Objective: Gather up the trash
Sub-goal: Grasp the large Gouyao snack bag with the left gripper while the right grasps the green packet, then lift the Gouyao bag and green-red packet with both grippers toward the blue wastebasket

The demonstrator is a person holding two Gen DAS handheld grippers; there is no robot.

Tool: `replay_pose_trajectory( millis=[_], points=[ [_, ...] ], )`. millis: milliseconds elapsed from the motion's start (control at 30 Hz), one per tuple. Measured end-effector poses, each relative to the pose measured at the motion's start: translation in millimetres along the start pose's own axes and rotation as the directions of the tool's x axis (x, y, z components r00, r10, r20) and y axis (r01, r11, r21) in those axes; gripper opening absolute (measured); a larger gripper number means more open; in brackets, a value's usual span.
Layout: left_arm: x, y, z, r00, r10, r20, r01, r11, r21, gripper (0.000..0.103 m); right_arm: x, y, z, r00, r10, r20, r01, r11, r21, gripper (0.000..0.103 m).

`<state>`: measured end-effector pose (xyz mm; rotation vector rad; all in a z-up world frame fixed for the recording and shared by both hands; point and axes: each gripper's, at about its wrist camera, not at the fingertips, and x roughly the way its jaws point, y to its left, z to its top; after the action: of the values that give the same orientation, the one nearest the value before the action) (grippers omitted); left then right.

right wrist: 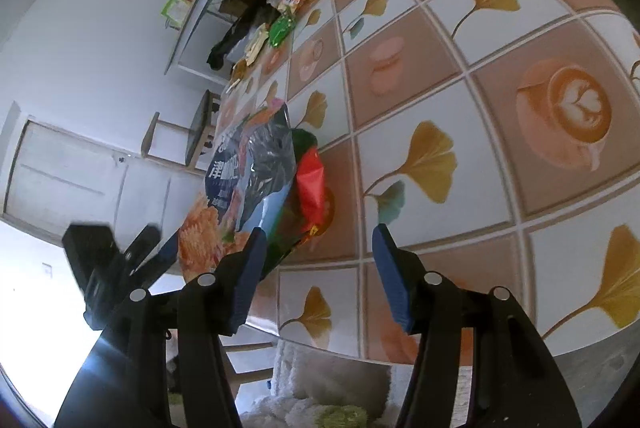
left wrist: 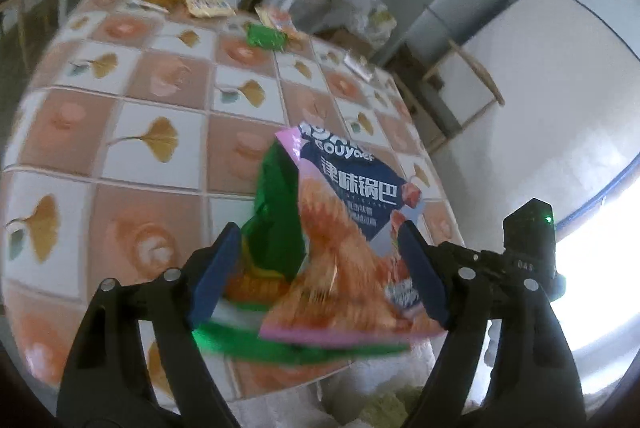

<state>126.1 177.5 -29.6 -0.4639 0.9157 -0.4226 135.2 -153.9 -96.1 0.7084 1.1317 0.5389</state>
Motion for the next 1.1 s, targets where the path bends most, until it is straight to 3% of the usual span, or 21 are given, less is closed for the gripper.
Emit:
replay_pose_trajectory(
  millis=[167,267,333,367,533,667,767,833,933,1000,1100],
  points=[
    [34.3,9.4,-3.0,0.991,-0.004,-0.13,0.0,1.0,-0.03,0.061,11.6,2.0,-2.1,1.0,0.011,-0.027,-0.011,1.0,-0.003,0.054],
    [43.9,11.6,-12.3,0.988,-0.01,-0.156,0.003,0.999,-0.046,0.056,17.5,0.1,-2.5,0.999,0.014,-0.038,-0.014,1.0,0.007,0.054],
    [49.1,12.5,-18.3,0.986,-0.019,-0.163,0.01,0.998,-0.057,0.046,22.4,-0.5,-2.2,0.999,0.012,-0.047,-0.012,1.0,0.013,0.054],
    [50.8,12.4,-20.6,0.986,-0.024,-0.163,0.015,0.998,-0.056,0.038,24.6,-0.5,-1.5,0.999,0.012,-0.049,-0.011,1.0,0.015,0.054],
    [50.0,9.3,-30.5,0.994,-0.031,-0.106,0.03,0.999,-0.01,0.026,27.4,-1.1,-0.9,0.999,0.011,-0.051,-0.009,1.0,0.022,0.054],
    [38.1,22.3,-37.1,0.989,-0.149,-0.015,0.148,0.987,-0.056,0.02,27.1,-5.1,-1.6,0.998,0.019,-0.051,-0.017,0.999,0.041,0.054],
    [28.6,40.5,-39.5,0.957,-0.281,0.069,0.288,0.947,-0.142,0.02,28.7,-7.5,-1.6,0.997,0.052,-0.054,-0.049,0.997,0.065,0.054],
    [24.7,59.8,-42.4,0.925,-0.356,0.128,0.377,0.896,-0.232,0.019,30.9,-8.2,-1.3,0.996,0.072,-0.058,-0.068,0.995,0.08,0.054],
    [19.7,80.9,-50.0,0.892,-0.406,0.2,0.452,0.829,-0.329,0.019,35.2,-7.9,-1.3,0.992,0.109,-0.068,-0.102,0.989,0.105,0.054],
    [17.7,90.3,-53.9,0.887,-0.402,0.229,0.461,0.808,-0.368,0.019,37.4,-7.6,-0.8,0.99,0.125,-0.071,-0.116,0.986,0.121,0.056],
    [16.2,95.9,-58.6,0.89,-0.383,0.247,0.454,0.801,-0.39,0.019,40.4,-5.1,-1.9,0.984,0.16,-0.08,-0.148,0.979,0.138,0.058]
  ],
)
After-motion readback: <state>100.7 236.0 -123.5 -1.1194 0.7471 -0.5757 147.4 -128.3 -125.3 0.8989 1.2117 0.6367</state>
